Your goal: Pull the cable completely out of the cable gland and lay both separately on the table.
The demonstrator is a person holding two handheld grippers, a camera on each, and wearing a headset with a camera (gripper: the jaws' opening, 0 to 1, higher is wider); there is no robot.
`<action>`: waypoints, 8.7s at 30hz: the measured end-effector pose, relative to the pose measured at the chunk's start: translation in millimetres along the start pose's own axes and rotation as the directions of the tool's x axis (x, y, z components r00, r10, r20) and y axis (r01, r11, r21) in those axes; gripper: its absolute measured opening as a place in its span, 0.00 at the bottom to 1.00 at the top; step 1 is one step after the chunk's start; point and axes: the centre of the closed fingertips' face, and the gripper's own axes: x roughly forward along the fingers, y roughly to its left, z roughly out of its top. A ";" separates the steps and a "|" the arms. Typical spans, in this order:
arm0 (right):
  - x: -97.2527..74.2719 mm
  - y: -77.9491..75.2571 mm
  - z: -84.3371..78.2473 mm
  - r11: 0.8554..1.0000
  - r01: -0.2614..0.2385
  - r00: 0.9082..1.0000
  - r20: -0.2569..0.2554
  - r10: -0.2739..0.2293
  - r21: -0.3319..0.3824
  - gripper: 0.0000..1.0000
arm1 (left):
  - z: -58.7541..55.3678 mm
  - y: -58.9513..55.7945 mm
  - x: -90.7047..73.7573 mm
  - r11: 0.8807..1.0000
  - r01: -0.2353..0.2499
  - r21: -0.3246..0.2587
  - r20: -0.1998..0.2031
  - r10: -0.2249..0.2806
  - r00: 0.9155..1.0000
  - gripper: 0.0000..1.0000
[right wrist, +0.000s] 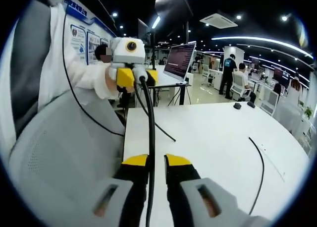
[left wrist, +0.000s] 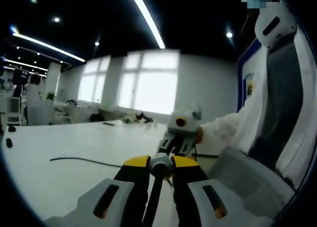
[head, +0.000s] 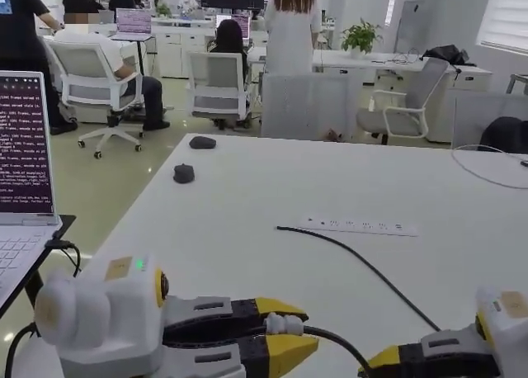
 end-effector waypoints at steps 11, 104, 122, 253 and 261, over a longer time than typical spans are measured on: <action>3.1 14.1 76.5 0.994 -0.051 0.985 0.160 0.065 -0.094 0.12 | -4.1 -4.2 3.4 1.000 0.018 0.011 -0.023 -0.018 1.000 0.18; 13.1 16.7 52.7 0.992 -0.055 0.997 0.050 0.061 -0.110 0.10 | 0.0 1.4 -1.7 1.000 0.001 0.000 -0.008 -0.001 1.000 0.17; 21.2 19.1 63.6 0.986 -0.069 0.995 0.064 0.079 -0.150 0.03 | 1.1 1.0 -1.3 1.000 0.001 0.001 -0.003 -0.001 1.000 0.17; 9.2 -2.3 11.5 0.998 0.006 1.000 0.005 -0.006 -0.067 0.03 | 5.3 10.6 -7.7 0.999 -0.026 -0.018 0.020 0.026 0.999 0.17; 4.4 -5.6 4.9 0.998 0.030 1.000 -0.009 -0.030 -0.052 0.03 | 5.4 10.2 -8.4 0.999 -0.025 -0.022 0.021 0.025 0.999 0.17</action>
